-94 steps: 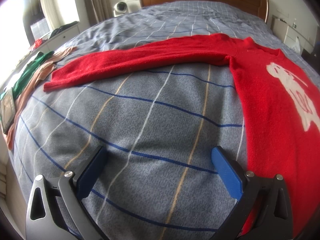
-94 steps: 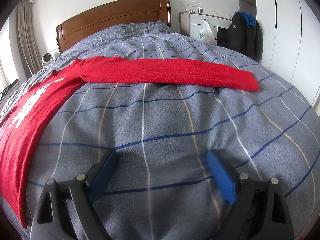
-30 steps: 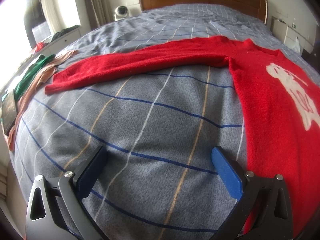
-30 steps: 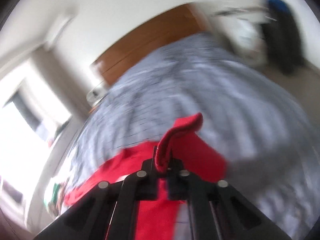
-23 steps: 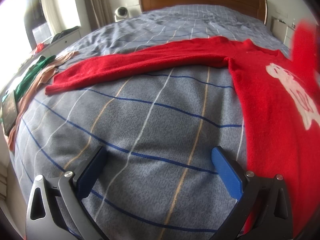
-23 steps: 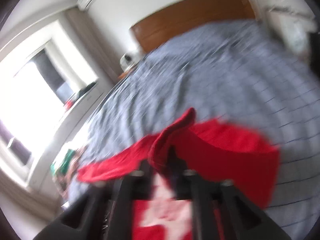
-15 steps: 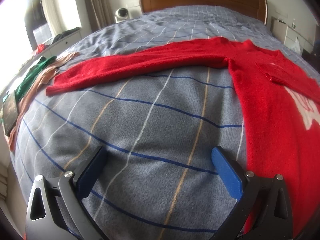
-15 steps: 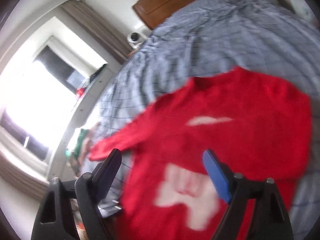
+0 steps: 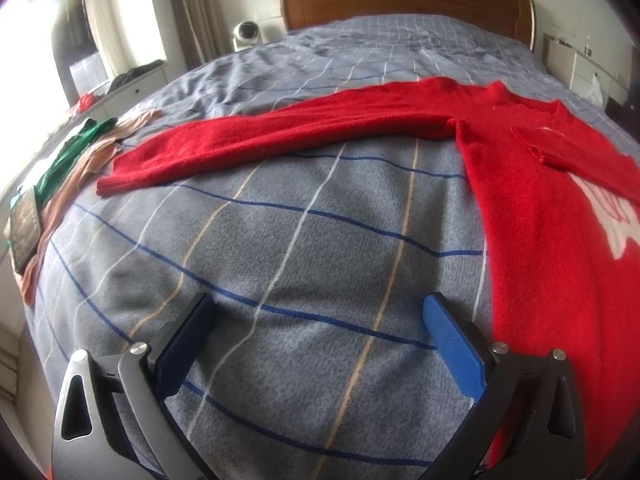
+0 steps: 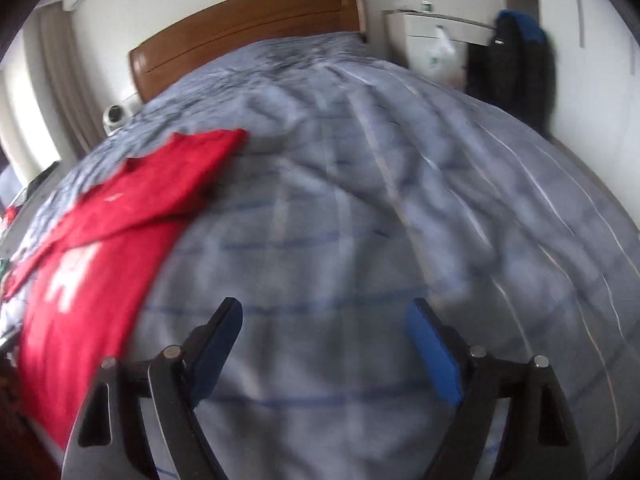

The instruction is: Fold small clothes

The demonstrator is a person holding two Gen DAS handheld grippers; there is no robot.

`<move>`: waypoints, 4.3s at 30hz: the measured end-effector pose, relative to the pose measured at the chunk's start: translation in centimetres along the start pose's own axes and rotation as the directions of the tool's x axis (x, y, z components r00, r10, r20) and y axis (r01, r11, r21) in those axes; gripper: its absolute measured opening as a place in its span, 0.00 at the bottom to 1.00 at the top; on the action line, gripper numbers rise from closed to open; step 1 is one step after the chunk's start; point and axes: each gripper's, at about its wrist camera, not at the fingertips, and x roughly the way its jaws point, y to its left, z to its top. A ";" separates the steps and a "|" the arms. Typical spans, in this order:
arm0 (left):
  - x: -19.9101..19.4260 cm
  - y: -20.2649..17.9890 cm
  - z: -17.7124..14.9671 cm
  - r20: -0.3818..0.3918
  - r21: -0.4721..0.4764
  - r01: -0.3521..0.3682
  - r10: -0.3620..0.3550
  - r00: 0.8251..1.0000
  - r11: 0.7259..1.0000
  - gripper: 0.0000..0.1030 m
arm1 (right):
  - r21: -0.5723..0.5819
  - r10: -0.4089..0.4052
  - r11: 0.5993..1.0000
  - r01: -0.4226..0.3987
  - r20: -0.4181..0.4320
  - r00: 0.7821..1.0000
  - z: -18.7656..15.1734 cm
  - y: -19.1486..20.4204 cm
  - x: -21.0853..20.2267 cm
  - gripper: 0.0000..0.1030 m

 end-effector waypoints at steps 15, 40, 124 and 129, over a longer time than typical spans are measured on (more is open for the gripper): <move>0.1 0.1 -0.1 -0.018 0.018 0.016 -0.016 1.000 1.000 1.00 | -0.093 -0.044 0.994 0.050 0.063 0.997 -1.5 1.2 2.0 1.00; 8.5 23.1 11.7 -0.296 -0.306 -0.070 -0.025 0.955 0.949 0.84 | -0.095 -0.042 0.994 0.050 0.086 0.995 -2.2 1.3 1.7 1.00; 2.4 1.1 2.4 -0.002 -0.009 0.116 -0.116 0.993 0.993 1.00 | -0.099 -0.057 0.993 0.067 0.107 0.993 -2.4 1.4 2.3 1.00; 2.4 1.1 2.3 0.015 -0.012 0.121 -0.121 0.993 0.993 1.00 | -0.100 -0.060 0.992 0.070 0.107 0.992 -2.4 1.4 2.3 1.00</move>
